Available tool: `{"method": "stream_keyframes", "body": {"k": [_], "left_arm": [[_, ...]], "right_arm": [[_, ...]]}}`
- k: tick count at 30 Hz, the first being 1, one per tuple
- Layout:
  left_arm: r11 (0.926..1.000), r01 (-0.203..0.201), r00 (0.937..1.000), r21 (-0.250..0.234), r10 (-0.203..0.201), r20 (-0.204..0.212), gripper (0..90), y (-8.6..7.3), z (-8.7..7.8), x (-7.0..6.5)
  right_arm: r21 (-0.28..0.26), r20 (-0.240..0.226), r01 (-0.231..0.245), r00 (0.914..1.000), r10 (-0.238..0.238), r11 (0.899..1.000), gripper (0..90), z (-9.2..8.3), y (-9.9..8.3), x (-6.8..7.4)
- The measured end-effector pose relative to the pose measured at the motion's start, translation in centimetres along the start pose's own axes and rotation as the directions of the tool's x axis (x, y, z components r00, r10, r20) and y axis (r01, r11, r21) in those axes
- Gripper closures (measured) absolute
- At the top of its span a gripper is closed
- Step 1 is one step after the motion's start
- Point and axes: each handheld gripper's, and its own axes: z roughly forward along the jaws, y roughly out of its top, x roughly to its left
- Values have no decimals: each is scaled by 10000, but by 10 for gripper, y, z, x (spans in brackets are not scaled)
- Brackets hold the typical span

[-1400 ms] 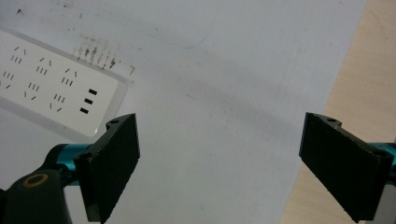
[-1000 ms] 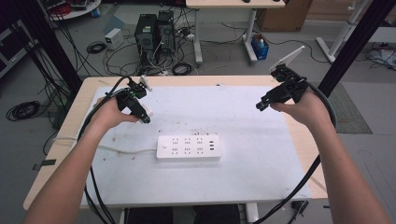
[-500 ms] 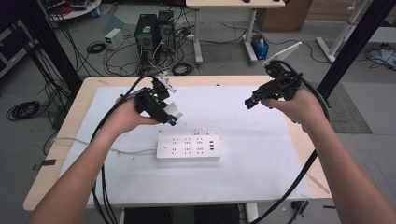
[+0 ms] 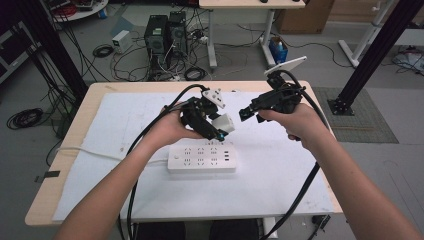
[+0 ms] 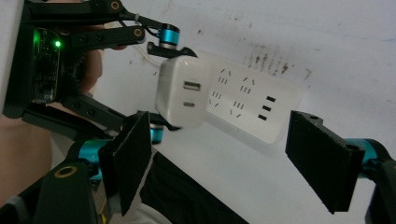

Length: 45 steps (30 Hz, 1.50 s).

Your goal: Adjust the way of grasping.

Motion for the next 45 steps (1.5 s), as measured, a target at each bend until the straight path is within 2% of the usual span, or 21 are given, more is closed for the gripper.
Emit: {"method": "stream_keyframes", "body": {"k": [9, 11, 14, 17, 18, 22, 24, 25, 26, 28, 29, 31, 33, 34, 36, 37, 39, 40, 43, 44, 45], "left_arm": [[9957, -532, 9981, -761, 555, 282, 426, 14, 6, -10], [9953, -603, 9977, -761, 625, 272, 426, 16, 7, -11], [9958, -630, 9979, -667, 637, 84, 426, 15, 8, -12], [9957, -756, 9971, -542, 748, -160, 421, 15, 7, -12], [9960, -783, 9967, -437, 773, -245, 418, 16, 7, -12], [9969, -706, 9972, -337, 697, -279, 414, 16, 8, -13], [9969, -784, 9950, 12, 784, -612, 373, 14, 7, -13], [9972, -685, 9958, 301, 702, -586, 349, 12, 7, -12], [9983, -455, 9972, 369, 476, -581, 329, 9, 7, -13], [9942, -398, 9945, 994, 490, -922, 311, 0, 2, -10], [9932, -45, 9958, 1162, 150, -901, 298, -5, 0, -8], [9853, 313, 9936, 1682, -124, -1124, 265, -17, -9, -2], [9736, 597, 9907, 2203, -308, -1322, 265, -28, -17, 3], [9664, 858, 9876, 2423, -505, -1483, 265, -35, -21, 6], [9435, 1466, 9780, 2973, -931, -1868, 265, -49, -29, 12], [9261, 1755, 9725, 3338, -1104, -2048, 265, -57, -34, 16], [9044, 2125, 9626, 3700, -1287, -2384, 265, -68, -39, 19], [8868, 2266, 9574, 4027, -1269, -2594, 265, -74, -41, 22], [8338, 2880, 9428, 4709, -1605, -2923, 265, -91, -45, 29], [8161, 3065, 9380, 4899, -1713, -3014, 265, -96, -45, 31], [7994, 3152, 9375, 5115, -1784, -2988, 265, -99, -46, 34]], "right_arm": [[137, -796, -508, 9955, 517, 9986, 258, 22, -1, -4], [201, -980, -490, 9939, 507, 9986, 325, 28, -1, -5], [211, -1182, -432, 9920, 454, 9988, 554, 31, -1, -5], [123, -1709, -734, 9825, 744, 9972, 610, 31, 0, -8], [124, -1715, -640, 9830, 652, 9979, 625, 31, 0, -8], [112, -1673, -519, 9845, 531, 9986, 628, 33, 2, -8], [136, -1603, -263, 9867, 281, 9996, 629, 32, 3, -7], [145, -1517, -161, 9883, 181, 9998, 628, 31, 4, -6], [55, -1289, 89, 9916, -81, 9999, 628, 29, 5, -4], [19, -960, 469, 9943, -465, 9989, 628, 24, 8, -2], [-75, -625, 701, 9956, -705, 9975, 628, 19, 10, 1], [65, -27, 1344, 9909, -1344, 9909, 628, 14, 14, 6], [253, 742, 1811, 9804, -1825, 9831, 629, 10, 17, 13], [425, 863, 2012, 9751, -2043, 9786, 629, 10, 18, 14], [642, 1518, 2491, 9546, -2562, 9663, 628, 8, 20, 20], [830, 1739, 2676, 9446, -2784, 9599, 629, 8, 22, 22], [1088, 2443, 3032, 9150, -3211, 9467, 629, 6, 24, 27], [1272, 2466, 3089, 9106, -3317, 9425, 628, 6, 25, 27], [1691, 3018, 3536, 8700, -3898, 9200, 628, 6, 26, 30], [1821, 3104, 3591, 8623, -4001, 9153, 628, 7, 26, 30], [1910, 3119, 3642, 8580, -4081, 9115, 628, 7, 27, 31]]}}
